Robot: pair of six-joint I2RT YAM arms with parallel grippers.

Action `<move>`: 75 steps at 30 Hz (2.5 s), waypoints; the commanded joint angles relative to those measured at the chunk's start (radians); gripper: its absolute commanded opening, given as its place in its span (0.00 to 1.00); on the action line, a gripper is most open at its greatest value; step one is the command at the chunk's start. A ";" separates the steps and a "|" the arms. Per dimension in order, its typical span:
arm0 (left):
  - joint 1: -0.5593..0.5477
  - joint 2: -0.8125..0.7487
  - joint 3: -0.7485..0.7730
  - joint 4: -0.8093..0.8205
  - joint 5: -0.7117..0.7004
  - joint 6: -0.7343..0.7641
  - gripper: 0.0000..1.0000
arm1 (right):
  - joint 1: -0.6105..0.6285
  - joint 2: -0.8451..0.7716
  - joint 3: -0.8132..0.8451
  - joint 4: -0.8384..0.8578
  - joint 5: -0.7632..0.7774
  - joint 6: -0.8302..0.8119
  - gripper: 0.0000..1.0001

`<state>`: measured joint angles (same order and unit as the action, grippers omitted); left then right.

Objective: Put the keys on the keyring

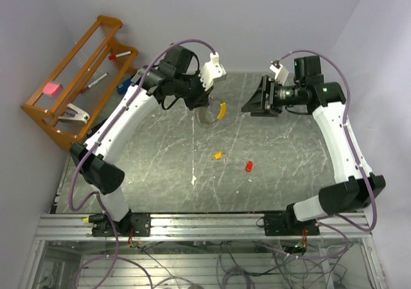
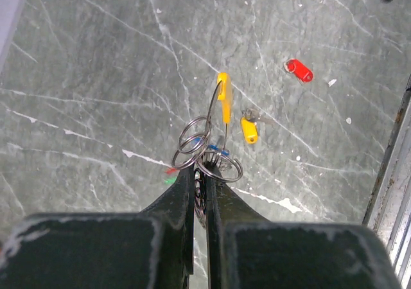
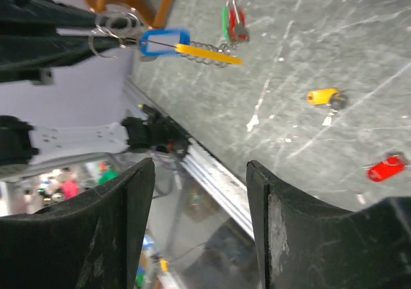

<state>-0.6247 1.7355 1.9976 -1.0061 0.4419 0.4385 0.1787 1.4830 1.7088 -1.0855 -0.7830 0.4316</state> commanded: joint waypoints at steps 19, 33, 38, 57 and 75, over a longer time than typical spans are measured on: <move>0.033 0.006 -0.097 0.219 0.629 -0.195 0.07 | 0.148 -0.233 -0.532 0.856 0.030 -0.186 0.26; 0.190 -0.007 -0.040 0.101 0.469 -0.115 0.68 | 0.196 -0.071 -0.173 0.350 0.317 -0.329 0.00; 0.252 -0.037 0.002 0.038 0.270 -0.025 0.69 | 0.349 0.161 0.134 -0.037 0.602 -0.334 0.00; 0.303 -0.143 -0.069 0.155 0.032 -0.178 0.68 | 0.443 0.427 0.176 -0.034 0.989 -0.276 0.00; 0.362 -0.160 -0.143 0.192 0.040 -0.225 0.71 | 0.164 0.733 0.283 0.326 0.491 -0.180 0.00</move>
<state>-0.2707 1.6035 1.8679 -0.8455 0.4747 0.2272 0.3626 2.1864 1.9793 -0.8742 -0.1413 0.1574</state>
